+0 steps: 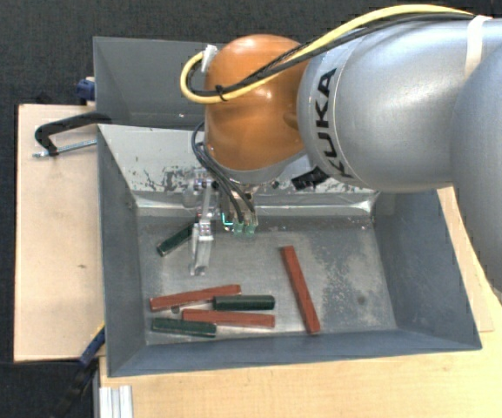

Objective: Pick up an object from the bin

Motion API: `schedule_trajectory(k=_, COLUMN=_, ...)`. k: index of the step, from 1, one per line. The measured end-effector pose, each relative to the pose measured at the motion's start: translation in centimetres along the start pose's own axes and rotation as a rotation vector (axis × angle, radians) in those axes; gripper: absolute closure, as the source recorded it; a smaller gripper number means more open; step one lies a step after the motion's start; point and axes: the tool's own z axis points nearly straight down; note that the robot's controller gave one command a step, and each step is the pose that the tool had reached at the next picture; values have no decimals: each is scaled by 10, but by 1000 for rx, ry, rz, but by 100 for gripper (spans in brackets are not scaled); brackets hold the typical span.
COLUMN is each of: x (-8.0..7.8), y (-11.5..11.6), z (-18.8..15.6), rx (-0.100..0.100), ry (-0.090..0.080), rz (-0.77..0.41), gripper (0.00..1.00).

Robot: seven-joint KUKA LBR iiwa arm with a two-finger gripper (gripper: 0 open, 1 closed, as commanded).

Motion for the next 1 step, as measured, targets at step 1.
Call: schedule_trajectory(k=1, x=-1, y=8, z=20, rx=0, ry=-8, rz=-69, gripper=0)
